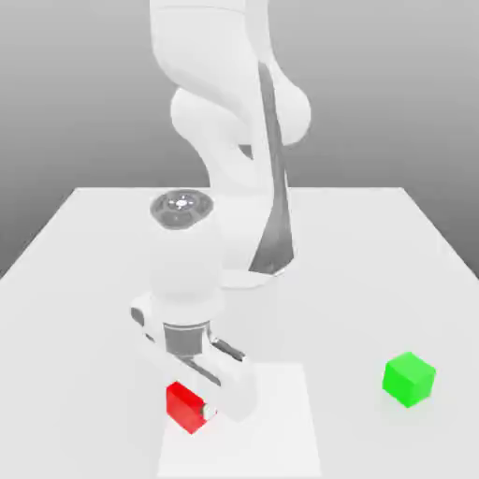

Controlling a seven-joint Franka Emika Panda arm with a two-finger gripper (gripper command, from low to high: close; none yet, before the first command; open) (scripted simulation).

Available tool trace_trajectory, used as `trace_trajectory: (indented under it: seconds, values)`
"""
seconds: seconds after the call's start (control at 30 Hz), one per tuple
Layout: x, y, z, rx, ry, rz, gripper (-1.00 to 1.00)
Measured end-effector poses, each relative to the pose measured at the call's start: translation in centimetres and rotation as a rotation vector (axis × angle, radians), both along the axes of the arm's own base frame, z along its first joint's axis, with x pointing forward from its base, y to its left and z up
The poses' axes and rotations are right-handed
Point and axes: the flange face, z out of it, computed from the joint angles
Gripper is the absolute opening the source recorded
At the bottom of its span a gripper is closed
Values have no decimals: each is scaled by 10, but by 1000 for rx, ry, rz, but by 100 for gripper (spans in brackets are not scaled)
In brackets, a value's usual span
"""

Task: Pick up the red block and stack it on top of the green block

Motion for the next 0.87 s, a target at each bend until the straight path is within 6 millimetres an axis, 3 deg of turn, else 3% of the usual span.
trace_trajectory:
  seconds: [0.13,0.23,0.33,0.43,0.57,0.63,0.77,0.8,0.87]
  values:
    - [0,5,39,-1,1,12,-100]
    - [6,84,53,2,0,174,-100]
    - [-2,165,63,4,-1,337,-100]
    - [-26,243,73,3,0,496,-100]
    - [-79,335,75,-1,-1,708,-100]
    - [-64,318,61,-2,-2,652,-100]
    - [-62,314,23,-2,-1,641,-100]
    - [-63,314,18,-1,0,642,100]
    - [-63,314,18,-1,0,642,100]
